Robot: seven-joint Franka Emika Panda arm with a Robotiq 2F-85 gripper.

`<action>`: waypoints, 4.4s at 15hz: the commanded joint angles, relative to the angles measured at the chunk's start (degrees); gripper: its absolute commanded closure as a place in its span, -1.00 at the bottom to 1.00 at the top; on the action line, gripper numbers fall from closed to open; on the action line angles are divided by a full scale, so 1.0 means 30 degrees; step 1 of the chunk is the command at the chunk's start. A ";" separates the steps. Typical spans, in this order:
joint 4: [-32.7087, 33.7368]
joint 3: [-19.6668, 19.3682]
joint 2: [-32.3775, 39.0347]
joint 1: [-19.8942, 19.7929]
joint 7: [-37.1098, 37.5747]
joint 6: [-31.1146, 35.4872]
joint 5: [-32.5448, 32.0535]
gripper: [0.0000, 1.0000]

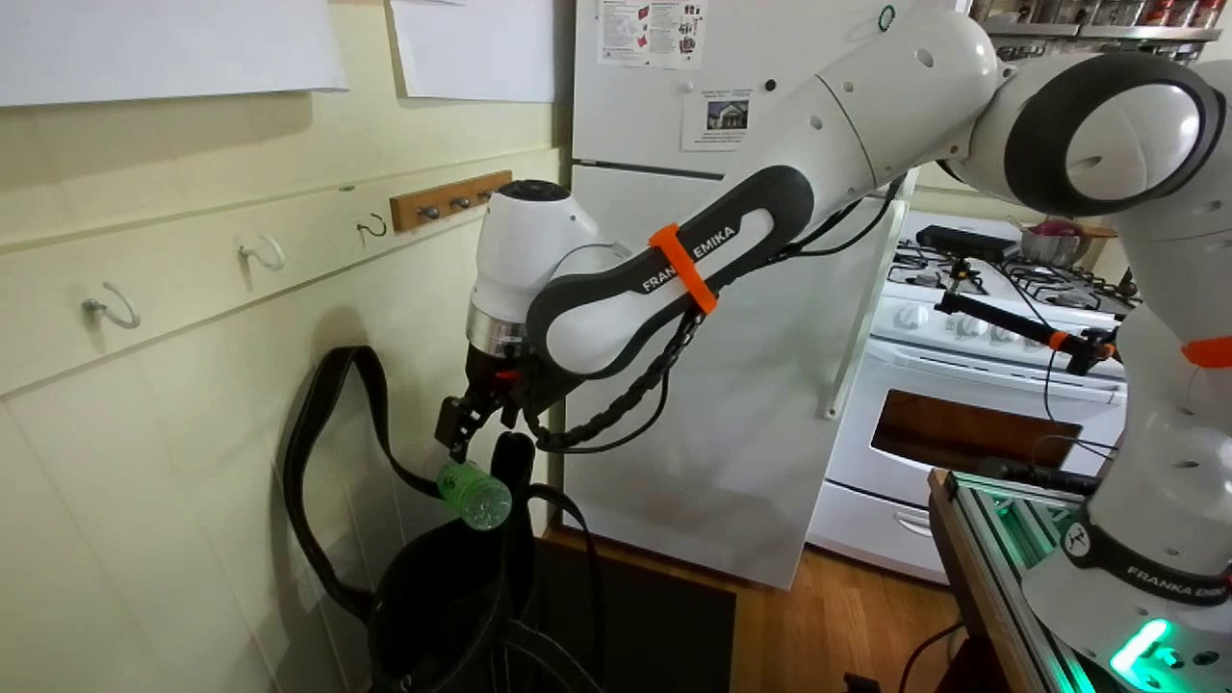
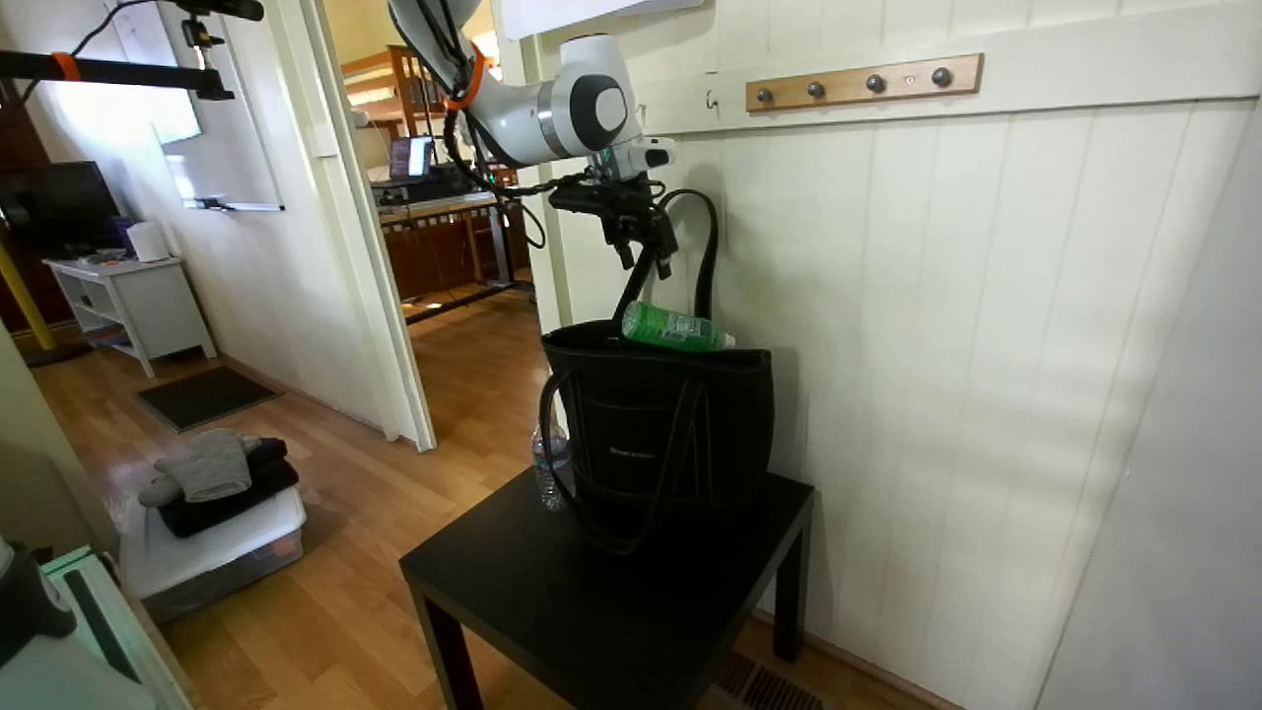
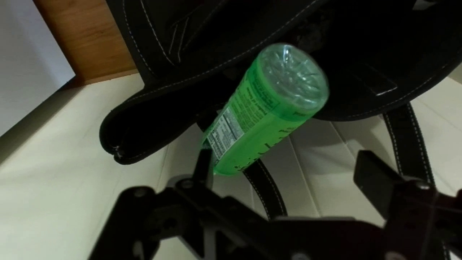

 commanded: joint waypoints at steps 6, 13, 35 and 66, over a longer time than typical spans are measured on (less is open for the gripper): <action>0.0428 -0.1230 0.1071 -0.0140 0.0382 0.0622 0.0712 -1.00; 0.1204 -0.1043 0.2307 -0.0700 -0.0454 0.1746 0.1137 -1.00; 0.6702 0.0045 0.6665 -0.1541 -0.2864 0.1499 0.2327 -1.00; 1.2724 -0.0509 0.9936 -0.0847 -0.1851 -0.4154 0.1734 0.27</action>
